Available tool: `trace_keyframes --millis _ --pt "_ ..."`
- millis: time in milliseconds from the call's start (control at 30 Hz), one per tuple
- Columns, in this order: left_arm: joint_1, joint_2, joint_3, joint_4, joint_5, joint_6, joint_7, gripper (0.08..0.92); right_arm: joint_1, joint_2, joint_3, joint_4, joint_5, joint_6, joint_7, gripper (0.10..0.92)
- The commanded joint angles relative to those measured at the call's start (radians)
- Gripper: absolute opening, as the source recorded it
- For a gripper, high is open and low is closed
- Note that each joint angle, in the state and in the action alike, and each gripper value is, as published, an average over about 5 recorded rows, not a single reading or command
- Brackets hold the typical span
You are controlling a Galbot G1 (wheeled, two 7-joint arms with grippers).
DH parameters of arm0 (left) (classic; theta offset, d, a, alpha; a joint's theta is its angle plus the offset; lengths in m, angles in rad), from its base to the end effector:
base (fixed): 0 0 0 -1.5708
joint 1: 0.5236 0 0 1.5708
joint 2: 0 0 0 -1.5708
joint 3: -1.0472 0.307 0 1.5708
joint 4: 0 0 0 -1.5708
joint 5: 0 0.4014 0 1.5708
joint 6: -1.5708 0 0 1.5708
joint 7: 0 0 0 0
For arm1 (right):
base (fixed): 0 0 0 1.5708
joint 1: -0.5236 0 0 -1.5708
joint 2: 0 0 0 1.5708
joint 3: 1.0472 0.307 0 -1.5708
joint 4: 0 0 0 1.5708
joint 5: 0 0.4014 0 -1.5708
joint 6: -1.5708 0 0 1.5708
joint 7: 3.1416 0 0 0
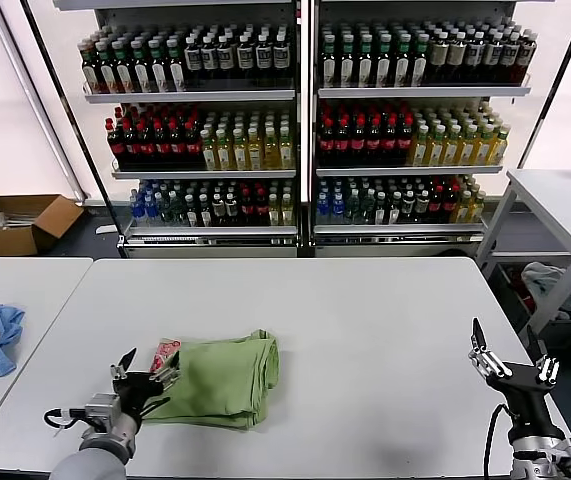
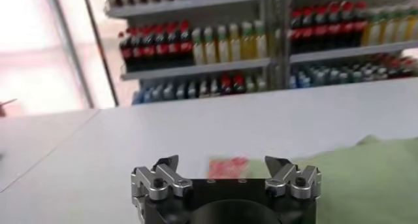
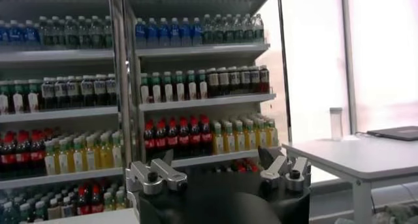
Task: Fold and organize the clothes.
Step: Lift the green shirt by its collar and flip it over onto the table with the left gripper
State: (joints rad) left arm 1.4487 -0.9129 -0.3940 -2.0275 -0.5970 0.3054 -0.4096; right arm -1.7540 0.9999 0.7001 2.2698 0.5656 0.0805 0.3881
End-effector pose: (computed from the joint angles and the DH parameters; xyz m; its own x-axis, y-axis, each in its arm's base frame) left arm 0.2775 0.0426 -0.2605 -0.9241 -0.0482 0.3791 -0.0121 0.9952 0.0972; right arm 0.2223 -0.0717 -0.2054 -0.9872 0.1524 -0.0460 0.1506 0.9878 0.0407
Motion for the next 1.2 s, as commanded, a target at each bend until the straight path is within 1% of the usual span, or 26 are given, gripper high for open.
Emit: trace_keyframes --millis 33,433,767,1033,1100,1200 --pt "0.052 0.004 -0.126 0.076 -0.17 0.006 0.052 0.823 -0.002 0.003 -0.002 0.0 -0.003 0.003 -0.002 0.823" --pt "0.087 -0.036 -0.075 0.032 -0.187 0.006 0.097 0.823 0.0 0.001 -0.002 -0.003 -0.002 0.005 -0.005 0.823" --pt "0.052 -0.039 -0.072 0.086 -0.215 -0.017 0.13 0.823 -0.004 0.007 -0.01 -0.013 -0.004 0.016 -0.011 0.823" --pt "0.037 -0.044 -0.066 0.119 -0.213 -0.076 0.197 0.822 -0.003 0.005 -0.009 -0.012 -0.005 0.019 -0.014 0.823" --pt "0.044 -0.048 -0.06 0.119 -0.202 -0.094 0.209 0.808 -0.003 0.005 -0.009 -0.012 -0.005 0.019 -0.014 0.823" --pt "0.052 -0.052 -0.054 0.118 -0.186 -0.113 0.218 0.744 -0.003 0.005 -0.009 -0.012 -0.005 0.02 -0.014 0.823"
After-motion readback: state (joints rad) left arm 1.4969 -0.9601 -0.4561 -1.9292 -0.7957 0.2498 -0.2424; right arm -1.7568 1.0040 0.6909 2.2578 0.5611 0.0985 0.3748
